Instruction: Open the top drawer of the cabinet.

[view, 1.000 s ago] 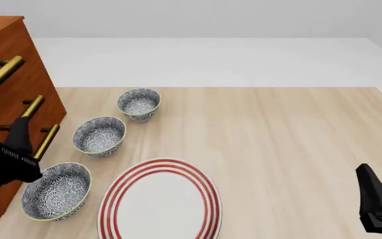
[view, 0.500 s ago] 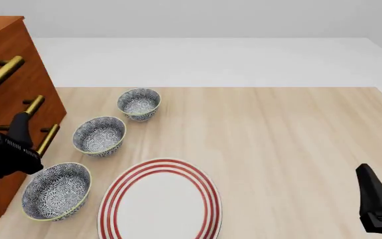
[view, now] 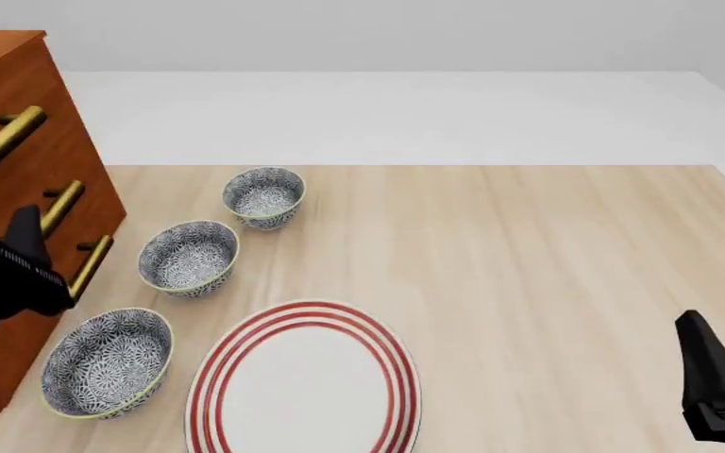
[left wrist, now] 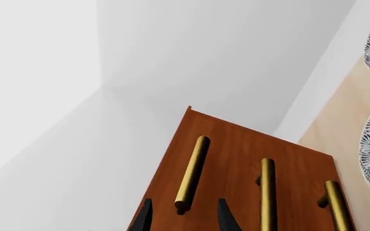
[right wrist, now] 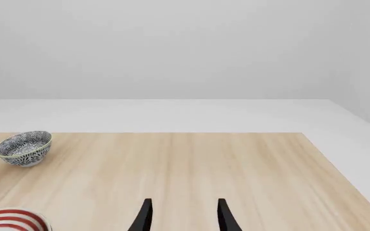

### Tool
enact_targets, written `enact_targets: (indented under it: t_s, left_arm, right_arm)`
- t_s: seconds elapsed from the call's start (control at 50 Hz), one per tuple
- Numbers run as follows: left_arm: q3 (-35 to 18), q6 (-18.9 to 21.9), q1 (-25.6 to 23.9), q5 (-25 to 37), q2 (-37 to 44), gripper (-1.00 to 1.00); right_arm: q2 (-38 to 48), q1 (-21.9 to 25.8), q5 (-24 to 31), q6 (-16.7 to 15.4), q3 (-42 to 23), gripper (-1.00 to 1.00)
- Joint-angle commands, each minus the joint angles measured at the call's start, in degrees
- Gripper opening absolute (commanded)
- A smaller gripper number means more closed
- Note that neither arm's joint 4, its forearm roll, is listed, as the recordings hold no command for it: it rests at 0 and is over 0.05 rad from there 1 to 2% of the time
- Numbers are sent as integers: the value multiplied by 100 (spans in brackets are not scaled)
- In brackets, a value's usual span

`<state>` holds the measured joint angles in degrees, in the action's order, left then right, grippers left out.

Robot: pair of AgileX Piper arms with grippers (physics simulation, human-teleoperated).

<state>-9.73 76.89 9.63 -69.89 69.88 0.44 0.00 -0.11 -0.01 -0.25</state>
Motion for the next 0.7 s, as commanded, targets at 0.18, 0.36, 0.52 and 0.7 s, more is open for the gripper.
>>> enact_targets:
  t_s: [0.18, 0.36, 0.52, 0.7]
  left_arm:
    - [-236, 76, 120, 0, 190, 100]
    - [-372, 136, 179, 0, 331, 100]
    - [-474, 146, 237, 0, 425, 100]
    - [-523, 151, 301, 0, 493, 100]
  right_arm:
    - [1, -1, 0, 0, 0, 100]
    - [0, 0, 0, 0, 0, 100]
    - [0, 0, 0, -2, 0, 100]
    - [-1, 0, 0, -1, 0, 100]
